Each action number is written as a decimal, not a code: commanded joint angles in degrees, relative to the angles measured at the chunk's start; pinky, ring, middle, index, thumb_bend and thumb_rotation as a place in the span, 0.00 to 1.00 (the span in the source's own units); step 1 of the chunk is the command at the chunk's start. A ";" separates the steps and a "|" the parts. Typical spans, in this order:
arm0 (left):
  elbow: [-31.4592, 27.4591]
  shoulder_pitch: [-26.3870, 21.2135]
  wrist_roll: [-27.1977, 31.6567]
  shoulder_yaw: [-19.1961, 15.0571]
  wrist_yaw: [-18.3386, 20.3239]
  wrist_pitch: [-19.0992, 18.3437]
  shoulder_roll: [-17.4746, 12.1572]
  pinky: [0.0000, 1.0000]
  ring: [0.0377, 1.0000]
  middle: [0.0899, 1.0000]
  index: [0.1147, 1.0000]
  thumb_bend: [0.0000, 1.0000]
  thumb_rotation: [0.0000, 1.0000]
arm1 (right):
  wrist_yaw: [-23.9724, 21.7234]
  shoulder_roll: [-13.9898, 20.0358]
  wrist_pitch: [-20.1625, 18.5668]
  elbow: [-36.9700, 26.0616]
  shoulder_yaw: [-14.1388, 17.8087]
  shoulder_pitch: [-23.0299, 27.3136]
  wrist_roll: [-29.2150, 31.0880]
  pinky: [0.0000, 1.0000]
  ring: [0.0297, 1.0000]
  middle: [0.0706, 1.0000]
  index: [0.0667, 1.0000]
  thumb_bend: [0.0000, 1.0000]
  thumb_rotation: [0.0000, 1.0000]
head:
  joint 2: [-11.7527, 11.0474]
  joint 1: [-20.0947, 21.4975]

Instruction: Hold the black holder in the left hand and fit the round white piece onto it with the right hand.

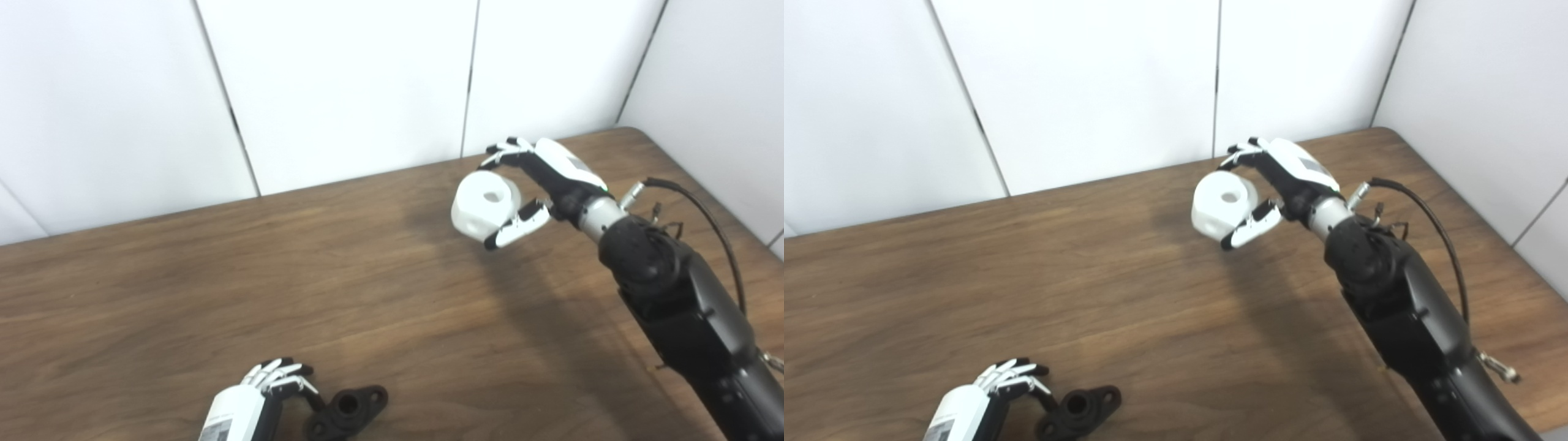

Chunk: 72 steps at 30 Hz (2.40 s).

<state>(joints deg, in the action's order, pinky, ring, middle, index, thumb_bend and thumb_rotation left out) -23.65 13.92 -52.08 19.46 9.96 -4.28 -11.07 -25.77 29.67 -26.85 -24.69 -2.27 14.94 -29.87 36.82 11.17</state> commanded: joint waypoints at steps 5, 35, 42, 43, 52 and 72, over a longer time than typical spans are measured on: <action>-0.13 1.09 -1.71 2.10 6.09 -4.01 0.55 0.87 0.87 0.77 0.42 0.52 0.04 | -11.53 -3.75 -0.07 -8.98 5.96 -0.66 0.99 0.97 1.00 0.89 0.45 0.51 0.16 | 3.23 -2.88; -2.97 -0.78 -5.04 4.31 9.86 -8.50 4.05 0.90 0.88 0.77 0.42 0.52 0.04 | -46.49 -24.16 -0.07 -21.58 8.22 -0.14 -14.14 0.96 1.00 0.89 0.45 0.51 0.15 | 13.03 -8.73; -3.41 -1.17 -5.47 4.56 10.43 -8.86 4.25 0.89 0.88 0.77 0.42 0.52 0.04 | -44.44 -23.65 0.00 -22.47 4.93 -1.87 -14.17 0.93 1.00 0.90 0.45 0.51 0.15 | 13.87 -8.97; -3.47 -1.18 -5.50 4.58 10.43 -8.92 4.31 0.89 0.88 0.77 0.42 0.52 0.04 | -44.17 -23.58 0.01 -22.53 4.66 -2.12 -14.05 0.92 1.00 0.89 0.45 0.51 0.15 | 14.00 -9.08; -3.80 -1.43 -5.67 4.80 10.73 -9.30 4.57 0.89 0.88 0.77 0.42 0.52 0.04 | -40.79 -21.31 -0.04 -22.46 0.28 -4.43 -12.74 0.96 1.00 0.90 0.45 0.51 0.15 | 14.84 -9.54; -2.40 -1.55 -6.17 5.32 10.06 -9.31 5.36 0.89 0.88 0.77 0.42 0.52 0.04 | -35.22 -23.21 -0.02 -21.68 2.88 -5.33 -8.74 0.95 1.00 0.90 0.45 0.51 0.15 | 13.33 -10.99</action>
<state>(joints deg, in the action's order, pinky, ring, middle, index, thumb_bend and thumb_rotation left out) -27.59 11.45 -58.61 24.09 18.42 -12.90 -6.32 -63.44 7.17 -26.99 -45.32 -0.03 8.22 -40.11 50.10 0.18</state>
